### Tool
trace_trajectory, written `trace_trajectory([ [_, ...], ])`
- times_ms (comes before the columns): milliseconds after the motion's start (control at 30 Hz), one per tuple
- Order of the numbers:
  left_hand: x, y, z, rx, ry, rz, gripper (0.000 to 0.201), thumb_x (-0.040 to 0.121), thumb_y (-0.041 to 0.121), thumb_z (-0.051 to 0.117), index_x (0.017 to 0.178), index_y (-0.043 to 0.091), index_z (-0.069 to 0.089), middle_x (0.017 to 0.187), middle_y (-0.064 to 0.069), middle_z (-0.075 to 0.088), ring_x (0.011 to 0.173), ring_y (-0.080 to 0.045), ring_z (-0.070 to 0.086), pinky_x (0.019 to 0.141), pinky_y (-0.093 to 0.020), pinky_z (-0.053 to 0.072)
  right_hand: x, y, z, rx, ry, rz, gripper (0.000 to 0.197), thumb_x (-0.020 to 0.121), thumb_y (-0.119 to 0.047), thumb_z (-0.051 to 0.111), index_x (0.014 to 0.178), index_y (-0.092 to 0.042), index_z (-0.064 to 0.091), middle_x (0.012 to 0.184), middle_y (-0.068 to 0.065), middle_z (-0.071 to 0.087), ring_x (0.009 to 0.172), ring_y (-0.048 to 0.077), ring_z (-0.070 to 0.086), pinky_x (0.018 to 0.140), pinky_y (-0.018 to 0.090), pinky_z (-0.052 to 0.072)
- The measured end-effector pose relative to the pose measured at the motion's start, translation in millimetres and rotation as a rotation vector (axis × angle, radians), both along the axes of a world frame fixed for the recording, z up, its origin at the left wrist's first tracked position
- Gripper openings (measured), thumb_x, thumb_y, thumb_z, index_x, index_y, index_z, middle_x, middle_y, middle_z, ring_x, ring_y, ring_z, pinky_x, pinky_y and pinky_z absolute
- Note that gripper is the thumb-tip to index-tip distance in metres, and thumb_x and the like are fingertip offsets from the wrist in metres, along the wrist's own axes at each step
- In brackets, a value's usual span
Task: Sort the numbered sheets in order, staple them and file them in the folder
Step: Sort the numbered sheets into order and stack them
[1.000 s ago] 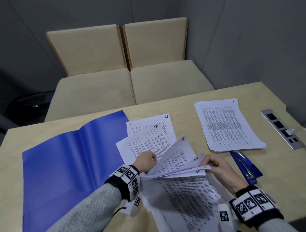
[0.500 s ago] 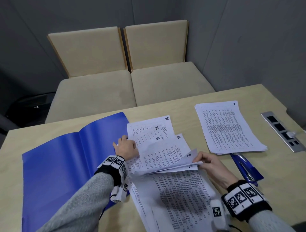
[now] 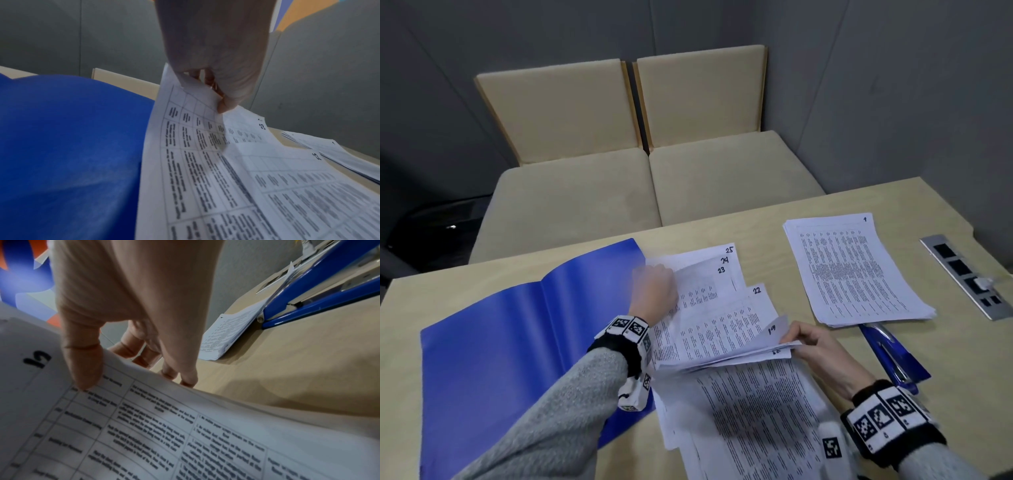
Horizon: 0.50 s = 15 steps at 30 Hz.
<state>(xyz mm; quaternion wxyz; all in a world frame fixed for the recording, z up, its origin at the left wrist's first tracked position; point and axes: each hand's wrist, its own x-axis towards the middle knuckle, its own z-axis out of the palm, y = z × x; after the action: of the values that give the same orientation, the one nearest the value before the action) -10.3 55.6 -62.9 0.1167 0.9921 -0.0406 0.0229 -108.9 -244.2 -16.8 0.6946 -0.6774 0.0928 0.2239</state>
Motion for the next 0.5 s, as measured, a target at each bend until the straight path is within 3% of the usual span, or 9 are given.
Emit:
trace_trajectory([
  [67, 4.1, -3.7, -1.5, 0.015, -0.006, 0.005, 0.010, 0.083, 0.016, 0.055, 0.079, 0.011, 0.063, 0.080, -0.005, 0.062, 0.086, -0.030, 0.058, 0.097, -0.046, 0.027, 2.3, 1.0, -2.3, 0.006, 0.002, -0.004, 0.019, 0.058, -0.001, 0.072, 0.069, -0.004, 0.057, 0.069, 0.003, 0.061, 0.071, 0.012, 0.058, 0.068, 0.024, 0.046],
  [133, 2.9, -4.3, -5.3, 0.014, 0.014, 0.038, 0.014, 0.082, 0.017, 0.058, 0.095, 0.012, 0.064, 0.102, -0.008, 0.062, 0.110, -0.032, 0.053, 0.108, -0.055, 0.013, 6.5, 4.3, -6.7, 0.008, 0.013, -0.038, 0.019, 0.067, 0.004, 0.072, 0.073, -0.005, 0.056, 0.073, 0.005, 0.062, 0.074, 0.017, 0.058, 0.070, 0.027, 0.047],
  [200, -3.1, -2.9, -8.0, -0.023, 0.071, 0.138, 0.039, 0.084, 0.022, 0.059, 0.122, 0.015, 0.054, 0.135, -0.012, 0.046, 0.133, -0.031, 0.034, 0.110, -0.060, 0.003, 12.5, 10.0, -13.1, -0.039, 0.005, -0.106, 0.013, 0.078, 0.005, 0.066, 0.080, -0.005, 0.058, 0.085, 0.008, 0.067, 0.082, 0.022, 0.062, 0.073, 0.027, 0.048],
  [267, -12.7, -0.6, -4.5, -0.123, 0.131, 0.324, 0.049, 0.091, 0.027, 0.051, 0.137, 0.015, 0.039, 0.145, -0.013, 0.032, 0.135, -0.030, 0.026, 0.111, -0.055, 0.009, 21.8, 15.9, -24.0, -0.132, -0.003, -0.203, 0.016, 0.081, 0.003, 0.064, 0.092, -0.008, 0.059, 0.098, 0.009, 0.068, 0.094, 0.025, 0.064, 0.073, 0.027, 0.049],
  [333, -26.8, 5.8, 4.1, -0.308, 0.168, 0.579, 0.044, 0.095, 0.030, 0.044, 0.135, 0.012, 0.039, 0.138, -0.015, 0.036, 0.128, -0.032, 0.033, 0.106, -0.049, 0.023, 29.4, 22.0, -37.5, -0.264, -0.042, -0.249, 0.030, 0.081, -0.001, 0.065, 0.104, -0.018, 0.056, 0.113, 0.004, 0.063, 0.109, 0.026, 0.059, 0.083, 0.033, 0.050],
  [400, -44.6, 17.2, 2.7, -0.538, 0.226, 0.789, 0.042, 0.097, 0.033, 0.041, 0.129, 0.007, 0.043, 0.135, -0.020, 0.038, 0.126, -0.034, 0.035, 0.103, -0.046, 0.029, 33.5, 24.6, -50.1, -0.603, -0.056, -0.175, 0.048, 0.080, -0.016, 0.068, 0.120, -0.030, 0.047, 0.131, -0.002, 0.050, 0.125, 0.027, 0.046, 0.100, 0.047, 0.039],
  [433, -54.1, 22.1, -2.3, -0.654, 0.289, 0.835, 0.042, 0.097, 0.036, 0.039, 0.125, 0.005, 0.044, 0.134, -0.021, 0.039, 0.125, -0.034, 0.036, 0.101, -0.044, 0.032, 33.2, 25.8, -50.7, -0.764, -0.012, -0.140, 0.055, 0.080, -0.023, 0.068, 0.128, -0.031, 0.042, 0.136, -0.001, 0.043, 0.129, 0.028, 0.038, 0.104, 0.051, 0.032],
  [500, -73.5, 25.3, -11.1, -0.829, 0.450, 0.883, 0.045, 0.091, 0.046, 0.038, 0.109, 0.005, 0.047, 0.126, -0.020, 0.046, 0.117, -0.035, 0.045, 0.090, -0.042, 0.041, 29.8, 29.3, -49.8, -0.902, 0.120, -0.122, 0.065, 0.080, -0.030, 0.067, 0.137, -0.026, 0.034, 0.143, 0.007, 0.034, 0.133, 0.031, 0.029, 0.106, 0.052, 0.026],
])
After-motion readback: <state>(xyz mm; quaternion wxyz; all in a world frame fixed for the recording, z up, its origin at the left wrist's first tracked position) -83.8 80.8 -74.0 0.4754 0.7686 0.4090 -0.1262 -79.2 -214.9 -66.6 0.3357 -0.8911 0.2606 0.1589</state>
